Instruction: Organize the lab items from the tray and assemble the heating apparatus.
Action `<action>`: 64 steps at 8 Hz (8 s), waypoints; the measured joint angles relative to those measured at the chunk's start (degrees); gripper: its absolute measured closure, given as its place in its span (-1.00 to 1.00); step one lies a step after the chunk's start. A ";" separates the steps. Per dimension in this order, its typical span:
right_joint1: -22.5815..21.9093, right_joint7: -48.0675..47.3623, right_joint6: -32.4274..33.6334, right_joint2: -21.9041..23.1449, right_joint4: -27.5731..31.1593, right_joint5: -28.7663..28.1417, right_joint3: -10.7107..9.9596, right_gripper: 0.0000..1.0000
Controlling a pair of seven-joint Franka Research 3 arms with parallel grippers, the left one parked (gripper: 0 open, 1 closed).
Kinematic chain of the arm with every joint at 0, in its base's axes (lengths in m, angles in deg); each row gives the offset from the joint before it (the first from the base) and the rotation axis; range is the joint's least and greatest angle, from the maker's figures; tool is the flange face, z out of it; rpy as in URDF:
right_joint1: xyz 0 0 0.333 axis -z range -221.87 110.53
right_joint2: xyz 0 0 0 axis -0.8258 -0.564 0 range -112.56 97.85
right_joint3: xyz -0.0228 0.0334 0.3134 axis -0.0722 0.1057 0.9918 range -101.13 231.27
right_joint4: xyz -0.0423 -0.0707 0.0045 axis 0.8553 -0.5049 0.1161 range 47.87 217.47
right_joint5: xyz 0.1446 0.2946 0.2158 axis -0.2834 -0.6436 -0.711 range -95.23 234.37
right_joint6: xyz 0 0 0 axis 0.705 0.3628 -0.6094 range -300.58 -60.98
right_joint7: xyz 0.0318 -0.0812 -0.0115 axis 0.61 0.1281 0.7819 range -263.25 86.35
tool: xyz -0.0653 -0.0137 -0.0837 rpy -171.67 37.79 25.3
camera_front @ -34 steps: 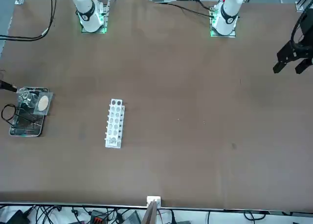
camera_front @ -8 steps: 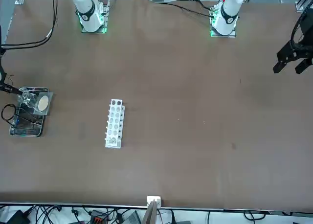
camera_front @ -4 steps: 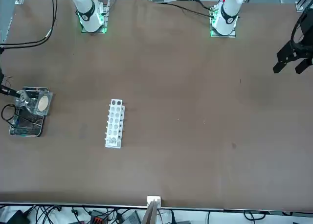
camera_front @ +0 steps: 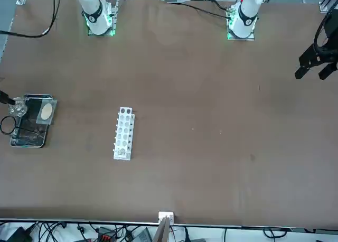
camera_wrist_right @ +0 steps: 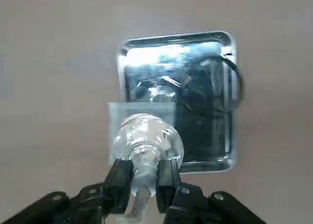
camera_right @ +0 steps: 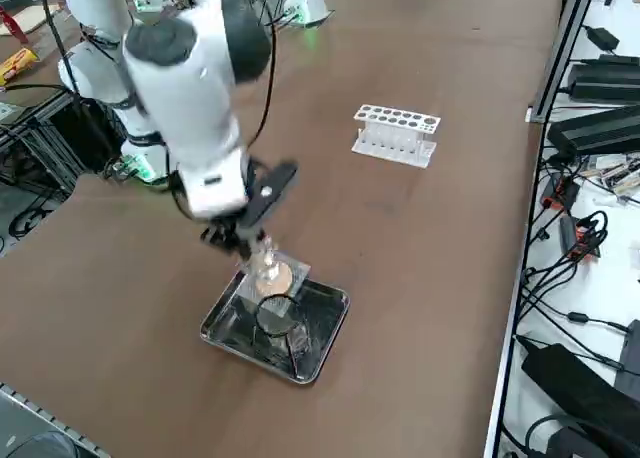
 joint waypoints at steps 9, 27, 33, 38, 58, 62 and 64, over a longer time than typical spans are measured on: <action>-22.52 -26.07 0.25 1.40 6.31 0.19 0.51 0.40; -29.81 -27.97 -6.91 1.40 11.83 0.40 -9.24 -1.00; -15.02 -0.07 -6.93 0.34 5.67 -5.81 -14.03 -0.83; -5.42 16.75 -7.07 -12.89 -3.87 -22.56 -13.76 -0.51; -2.15 17.55 -6.99 -21.48 -6.36 -27.42 -11.60 0.11; -1.01 17.56 -7.02 -21.49 -7.45 -27.42 -11.54 0.21; -0.79 17.56 -7.00 -21.50 -7.68 -27.43 -11.39 0.22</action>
